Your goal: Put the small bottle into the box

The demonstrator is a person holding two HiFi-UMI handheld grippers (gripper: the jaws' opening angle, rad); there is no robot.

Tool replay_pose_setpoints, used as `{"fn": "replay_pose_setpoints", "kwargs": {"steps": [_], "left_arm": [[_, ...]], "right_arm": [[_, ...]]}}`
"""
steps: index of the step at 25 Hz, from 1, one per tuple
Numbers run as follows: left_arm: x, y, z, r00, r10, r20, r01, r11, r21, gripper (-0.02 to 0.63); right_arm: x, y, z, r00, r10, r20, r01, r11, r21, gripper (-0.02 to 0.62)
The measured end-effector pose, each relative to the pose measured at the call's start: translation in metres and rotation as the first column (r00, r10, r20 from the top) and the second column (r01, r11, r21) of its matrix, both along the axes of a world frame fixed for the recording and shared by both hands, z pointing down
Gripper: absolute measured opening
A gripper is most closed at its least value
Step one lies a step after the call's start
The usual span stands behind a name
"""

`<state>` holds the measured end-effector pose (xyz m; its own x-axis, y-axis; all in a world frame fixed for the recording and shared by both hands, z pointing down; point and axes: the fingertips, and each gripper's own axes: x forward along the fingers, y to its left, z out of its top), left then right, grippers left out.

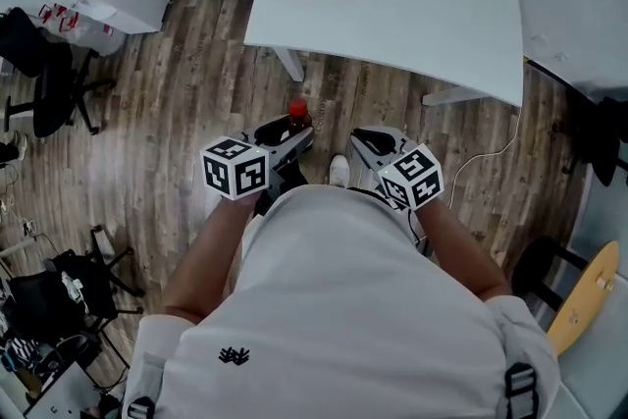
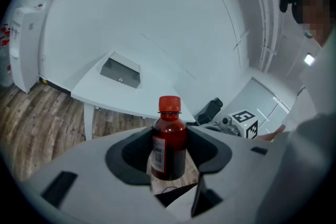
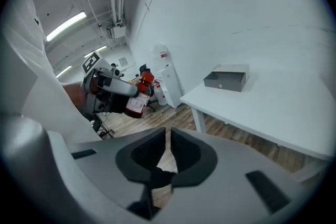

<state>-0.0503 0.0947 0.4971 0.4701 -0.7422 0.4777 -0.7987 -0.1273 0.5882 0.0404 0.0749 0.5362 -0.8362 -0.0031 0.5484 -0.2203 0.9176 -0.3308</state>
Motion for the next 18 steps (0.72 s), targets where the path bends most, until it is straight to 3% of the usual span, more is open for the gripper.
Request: {"fn": "replay_pose_setpoints", "kwargs": {"steps": [10,18], "left_arm": [[-0.060,-0.073,-0.007,0.983,0.183,-0.014,-0.183,0.983,0.003,0.206],[-0.083,-0.113,0.002,0.969,0.245,-0.041,-0.246,0.969,-0.027,0.205]], "right_arm": [[-0.048,-0.052,-0.018,0.969,0.247,0.011,-0.247,0.969,0.020,0.008],[-0.068,-0.058,-0.023,0.931,0.364,0.018,-0.364,0.931,-0.008,0.008]]}}
